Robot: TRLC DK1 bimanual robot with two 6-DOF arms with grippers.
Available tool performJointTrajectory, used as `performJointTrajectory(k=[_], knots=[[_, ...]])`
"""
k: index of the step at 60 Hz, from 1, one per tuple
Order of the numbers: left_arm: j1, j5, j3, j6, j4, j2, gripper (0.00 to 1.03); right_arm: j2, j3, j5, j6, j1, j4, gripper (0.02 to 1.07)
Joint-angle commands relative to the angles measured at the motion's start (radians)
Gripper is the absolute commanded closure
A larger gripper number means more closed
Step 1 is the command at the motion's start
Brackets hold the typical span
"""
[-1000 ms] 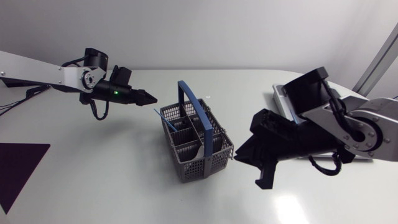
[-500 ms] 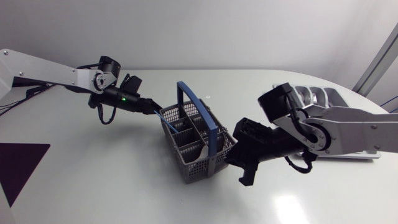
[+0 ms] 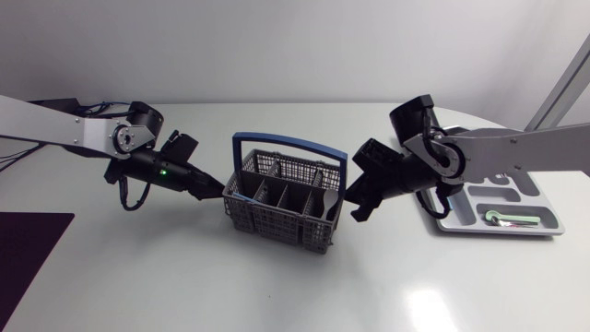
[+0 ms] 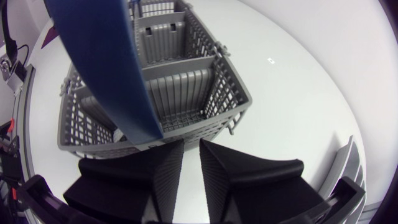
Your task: Unload the cutlery basket into the drawer organizer.
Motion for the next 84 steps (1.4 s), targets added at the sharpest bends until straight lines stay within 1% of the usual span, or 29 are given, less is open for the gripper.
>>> performJointTrajectory(k=[1,13,21,45,57,64,66,67,71,73,75,84], knots=[[-0.018,0.044,-0.055,0.038,-0.015,-0.061,0.49,0.045,0.073,-0.026,0.029,0.014,0.039,0.82],[-0.001,0.043,-0.113,0.044,-0.015,-0.127,0.49,0.126,0.175,-0.020,0.046,0.020,0.036,0.82],[0.016,0.040,-0.119,0.044,-0.014,-0.135,0.49,0.152,0.201,-0.012,0.049,0.026,0.031,0.82],[0.033,0.021,-0.067,0.025,0.008,-0.097,0.49,0.124,0.122,-0.009,0.029,0.022,0.036,0.82],[0.054,0.021,-0.036,0.015,0.008,-0.077,0.49,0.084,0.085,0.002,0.031,0.046,0.036,0.82],[0.077,0.020,-0.052,0.024,0.011,-0.081,0.48,0.072,0.070,0.008,0.029,0.022,0.037,0.82],[0.086,0.020,-0.056,0.025,0.012,-0.083,0.46,0.064,0.063,0.011,0.025,0.017,0.037,0.82],[0.091,0.018,-0.059,0.029,0.012,-0.083,0.45,0.061,0.059,0.011,0.022,0.013,0.037,0.81],[0.111,0.018,-0.066,0.042,0.012,-0.084,0.42,0.037,0.036,0.013,0.014,0.002,0.037,0.68],[0.123,0.017,-0.070,0.050,0.012,-0.084,0.40,0.026,0.024,0.013,0.009,-0.004,0.037,0.59],[0.133,0.017,-0.073,0.061,0.012,-0.084,0.40,0.017,0.013,0.013,0.005,-0.007,0.037,0.54],[0.182,0.015,-0.102,0.098,0.012,-0.147,0.40,-0.041,-0.041,0.017,-0.017,-0.023,0.037,0.43]])
